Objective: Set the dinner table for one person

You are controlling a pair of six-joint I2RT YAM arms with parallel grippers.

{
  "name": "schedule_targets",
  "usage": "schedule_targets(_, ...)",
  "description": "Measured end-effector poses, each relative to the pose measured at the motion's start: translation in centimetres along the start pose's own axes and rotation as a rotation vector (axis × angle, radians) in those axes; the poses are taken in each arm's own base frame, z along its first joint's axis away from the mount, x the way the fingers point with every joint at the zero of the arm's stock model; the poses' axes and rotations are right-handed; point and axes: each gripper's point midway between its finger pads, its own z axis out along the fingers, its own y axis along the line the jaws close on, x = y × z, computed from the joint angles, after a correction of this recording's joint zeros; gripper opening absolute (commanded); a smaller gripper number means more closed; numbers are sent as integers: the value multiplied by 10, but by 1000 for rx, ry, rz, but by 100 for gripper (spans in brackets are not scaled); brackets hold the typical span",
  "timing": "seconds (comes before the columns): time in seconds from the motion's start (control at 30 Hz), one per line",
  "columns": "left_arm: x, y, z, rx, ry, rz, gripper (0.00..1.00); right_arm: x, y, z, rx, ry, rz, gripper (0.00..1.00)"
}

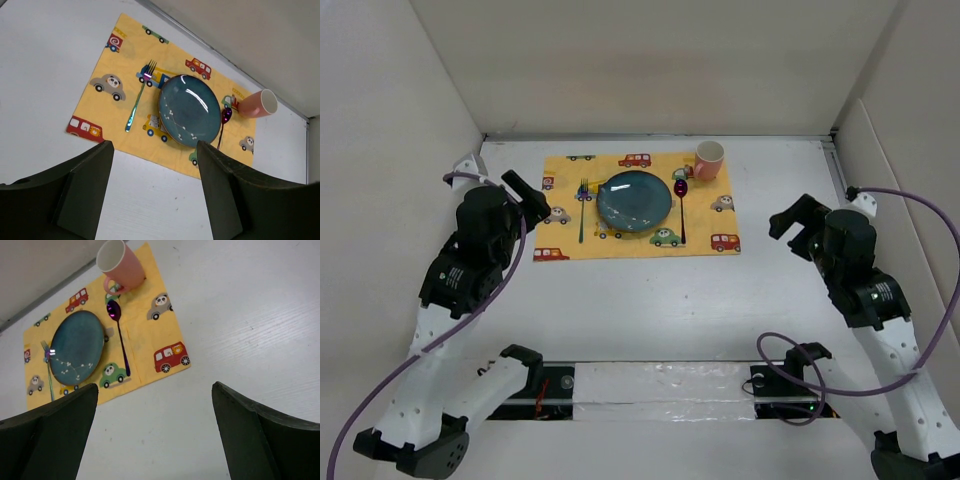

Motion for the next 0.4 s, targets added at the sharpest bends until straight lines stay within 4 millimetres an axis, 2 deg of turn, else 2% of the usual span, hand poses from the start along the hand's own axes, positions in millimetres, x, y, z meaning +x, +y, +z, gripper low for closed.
schedule_targets(0.17,12,13,-8,-13,16,-17,64,3,-3,-6,-4,4,-2,100)
schedule_targets(0.4,15,21,-19,-4,11,-33,66,0,-1,-3,3,8,-15,100)
